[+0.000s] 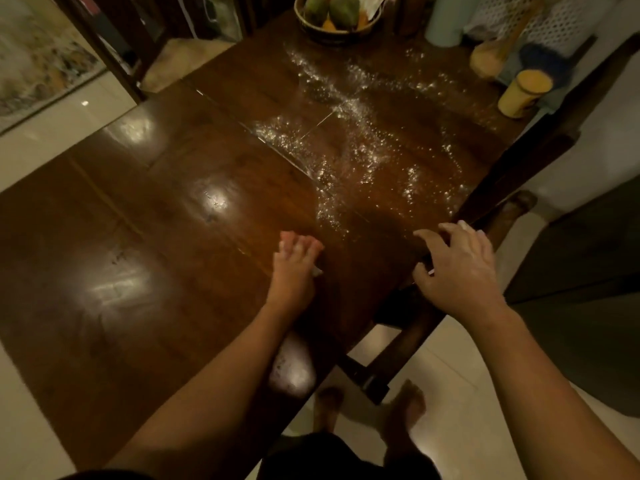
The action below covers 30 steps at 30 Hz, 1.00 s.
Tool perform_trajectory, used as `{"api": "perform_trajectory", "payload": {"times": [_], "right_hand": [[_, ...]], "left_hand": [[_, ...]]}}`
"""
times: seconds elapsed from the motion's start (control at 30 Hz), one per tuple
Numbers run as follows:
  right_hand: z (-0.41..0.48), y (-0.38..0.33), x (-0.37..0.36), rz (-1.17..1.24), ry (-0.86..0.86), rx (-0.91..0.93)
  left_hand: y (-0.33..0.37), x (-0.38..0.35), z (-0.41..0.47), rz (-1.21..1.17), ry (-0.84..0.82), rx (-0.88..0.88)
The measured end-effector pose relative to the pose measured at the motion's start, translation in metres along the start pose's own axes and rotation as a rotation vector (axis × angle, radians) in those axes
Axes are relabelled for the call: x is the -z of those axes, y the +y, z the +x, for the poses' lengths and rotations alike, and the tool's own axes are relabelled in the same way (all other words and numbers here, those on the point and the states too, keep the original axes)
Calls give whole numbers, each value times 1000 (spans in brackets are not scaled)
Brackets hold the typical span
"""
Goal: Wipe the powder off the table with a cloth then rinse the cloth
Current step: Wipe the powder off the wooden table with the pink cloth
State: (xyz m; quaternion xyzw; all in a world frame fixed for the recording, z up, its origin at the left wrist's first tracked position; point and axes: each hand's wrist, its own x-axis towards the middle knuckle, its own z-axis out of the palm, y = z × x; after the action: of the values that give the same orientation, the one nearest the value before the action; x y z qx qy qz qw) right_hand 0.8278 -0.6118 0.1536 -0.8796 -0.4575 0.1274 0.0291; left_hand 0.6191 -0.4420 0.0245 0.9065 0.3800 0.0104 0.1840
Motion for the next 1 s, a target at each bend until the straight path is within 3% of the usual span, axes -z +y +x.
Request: {"api": "perform_trajectory", "payload": {"times": [0.1,0.2,0.27,0.4,0.47,0.53,0.6,0.7,0.77,0.9,1.0], "right_hand": [[-3,14,-6,47,89,52],[-4,18,-9,143,157,108],[-5,28,-10,188,162,202],[1,65,-9,201,128,366],[10,82,-7,148,124,417],[21,95,-2,103,133,443],[32,102,3,89,131,451],[46,105,11,90,101,475],[53,104,16,91,69,492],[66,106,27,37,-48,597],[73,111,33,34,-118,675]], "left_hand": [[36,-27,-13,83,-156,-154],[42,-21,2,141,-185,-162],[41,-9,32,73,-166,-67],[45,5,106,8,-90,331],[59,0,123,0,-52,442],[81,-9,123,19,-37,382],[103,-18,108,17,-60,186],[108,-19,74,-49,-195,-40],[90,-14,53,-71,-254,-81],[57,-3,32,-16,-240,216],[47,-3,39,-97,-74,506]]}}
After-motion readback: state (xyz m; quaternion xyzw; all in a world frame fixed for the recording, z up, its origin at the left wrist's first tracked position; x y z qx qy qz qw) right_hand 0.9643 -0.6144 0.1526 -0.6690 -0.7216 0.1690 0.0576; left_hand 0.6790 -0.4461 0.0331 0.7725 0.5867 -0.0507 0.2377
